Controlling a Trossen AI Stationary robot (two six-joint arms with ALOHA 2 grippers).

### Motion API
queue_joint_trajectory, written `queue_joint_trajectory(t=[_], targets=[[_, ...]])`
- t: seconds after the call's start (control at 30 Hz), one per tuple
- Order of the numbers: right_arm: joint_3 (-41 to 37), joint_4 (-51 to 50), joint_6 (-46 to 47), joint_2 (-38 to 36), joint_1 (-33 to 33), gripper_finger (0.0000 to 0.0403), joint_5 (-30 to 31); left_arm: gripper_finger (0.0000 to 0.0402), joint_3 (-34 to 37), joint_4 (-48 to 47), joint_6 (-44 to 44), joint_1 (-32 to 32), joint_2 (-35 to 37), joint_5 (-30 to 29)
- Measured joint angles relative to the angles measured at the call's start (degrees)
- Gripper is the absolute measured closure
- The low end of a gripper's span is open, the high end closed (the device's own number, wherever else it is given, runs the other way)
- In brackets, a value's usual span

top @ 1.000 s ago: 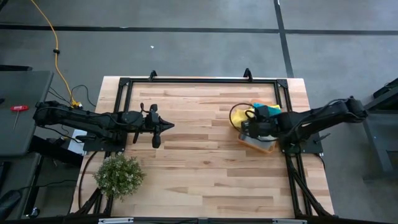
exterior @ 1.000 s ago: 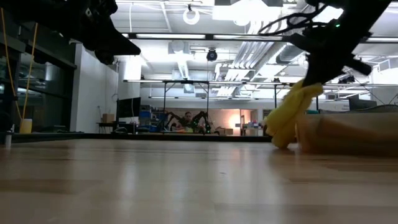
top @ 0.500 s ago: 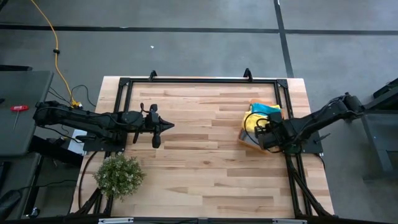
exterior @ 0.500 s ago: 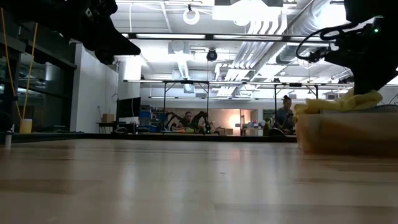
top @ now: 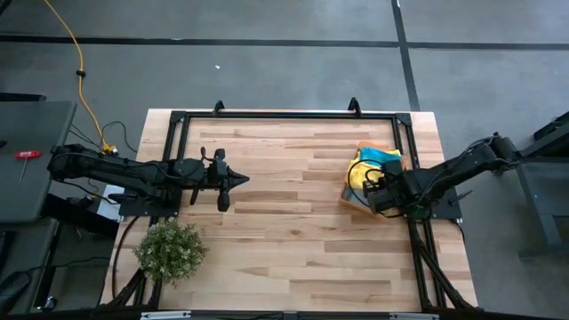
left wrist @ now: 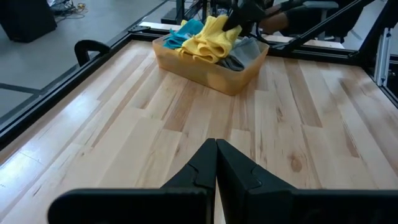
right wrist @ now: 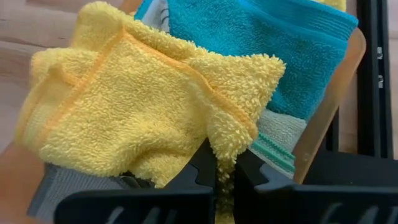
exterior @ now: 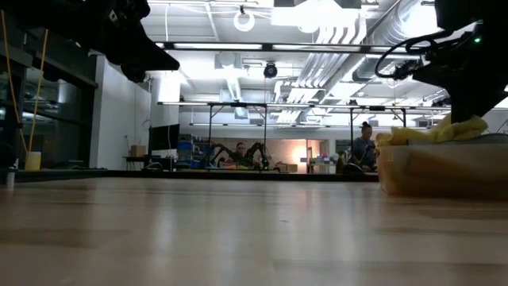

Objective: Fold microfiber towels
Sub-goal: Put the folded yellow microfiber cloth into the orange bin, then return to Home Position

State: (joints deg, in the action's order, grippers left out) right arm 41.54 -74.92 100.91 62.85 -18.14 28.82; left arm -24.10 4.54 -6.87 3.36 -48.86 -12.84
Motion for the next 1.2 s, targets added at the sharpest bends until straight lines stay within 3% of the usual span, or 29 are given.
queue_joint_trajectory(t=[0.33,0.63,0.77,0.97,1.07,1.2], targets=[[-0.02,-0.03,0.82,6.32,0.27,0.0375,0.12,0.0402,0.00,0.02,0.02,0.00,0.00,0.00],[0.00,-0.44,-0.56,9.16,2.33,0.0275,-0.09,0.0401,0.00,0.02,0.02,0.00,0.00,0.02],[3.02,-6.74,-1.72,8.61,2.77,0.0246,0.28,0.0402,0.00,0.02,0.01,0.00,0.00,0.01],[7.98,-15.20,-1.00,8.61,3.17,0.0243,0.75,0.0401,0.00,0.02,0.02,0.00,0.00,-0.01],[9.26,-12.40,-3.37,8.46,3.97,0.0247,2.75,0.0401,0.00,0.04,0.02,0.00,0.00,-0.54],[9.73,-1.12,-12.97,8.42,5.60,0.0254,7.81,0.0401,0.00,0.08,0.01,0.00,0.01,-0.68]])
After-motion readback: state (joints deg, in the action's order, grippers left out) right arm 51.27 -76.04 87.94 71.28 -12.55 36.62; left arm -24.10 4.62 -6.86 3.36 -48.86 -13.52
